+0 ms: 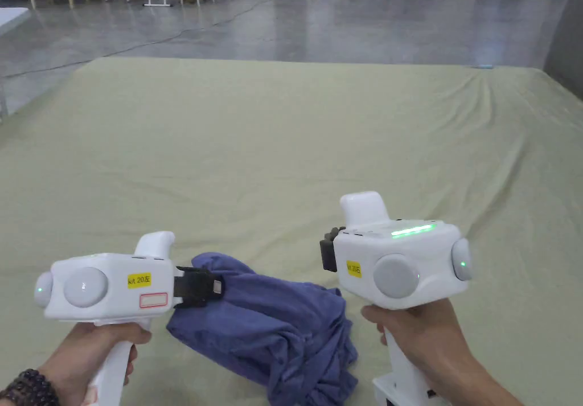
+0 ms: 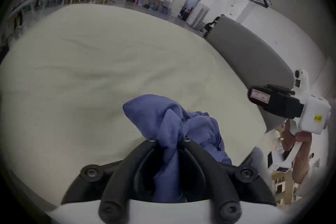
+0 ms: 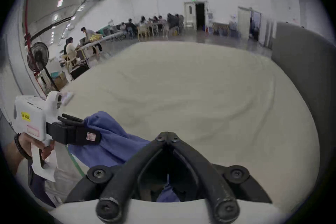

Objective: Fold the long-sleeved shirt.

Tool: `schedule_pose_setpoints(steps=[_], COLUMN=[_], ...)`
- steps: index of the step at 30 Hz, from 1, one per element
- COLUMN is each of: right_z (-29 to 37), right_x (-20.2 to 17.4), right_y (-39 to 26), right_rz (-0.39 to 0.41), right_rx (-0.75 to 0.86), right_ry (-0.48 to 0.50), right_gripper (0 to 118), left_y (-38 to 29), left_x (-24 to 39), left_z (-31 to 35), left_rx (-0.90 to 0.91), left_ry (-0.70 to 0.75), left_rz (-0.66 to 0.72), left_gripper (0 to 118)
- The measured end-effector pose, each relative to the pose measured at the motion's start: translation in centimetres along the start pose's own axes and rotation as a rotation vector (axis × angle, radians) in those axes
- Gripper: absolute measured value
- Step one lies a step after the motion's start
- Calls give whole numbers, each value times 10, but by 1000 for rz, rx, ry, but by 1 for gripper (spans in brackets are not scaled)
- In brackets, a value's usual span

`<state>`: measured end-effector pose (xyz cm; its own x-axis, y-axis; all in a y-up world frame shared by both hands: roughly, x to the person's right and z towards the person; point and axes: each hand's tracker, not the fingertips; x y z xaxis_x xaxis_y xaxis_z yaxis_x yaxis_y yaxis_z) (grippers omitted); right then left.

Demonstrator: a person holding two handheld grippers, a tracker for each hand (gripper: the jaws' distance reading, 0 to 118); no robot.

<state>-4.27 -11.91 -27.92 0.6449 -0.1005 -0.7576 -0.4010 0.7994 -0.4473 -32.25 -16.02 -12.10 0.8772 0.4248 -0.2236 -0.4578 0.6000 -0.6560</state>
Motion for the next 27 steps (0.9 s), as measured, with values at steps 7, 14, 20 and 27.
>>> schedule_pose_setpoints(steps=[7,14,20,27], right_z=[-97,-186,-190,-121], right_x=[-138,-256,-261,-217], right_y=[21,22,24,51], right_rz=[130,218,223,204], right_rx=[120,139,115,174], right_ry=[184,343,356,311], right_gripper=[0,0,0,0], left_y=[14,-12,-6,25], left_x=[-188,-281,-274,-229], left_z=[83,95,84,138], left_rx=[32,39,57,226], left_ry=[100,99,185,452], left_rz=[52,129,60,4], left_gripper=[8,8,118,71])
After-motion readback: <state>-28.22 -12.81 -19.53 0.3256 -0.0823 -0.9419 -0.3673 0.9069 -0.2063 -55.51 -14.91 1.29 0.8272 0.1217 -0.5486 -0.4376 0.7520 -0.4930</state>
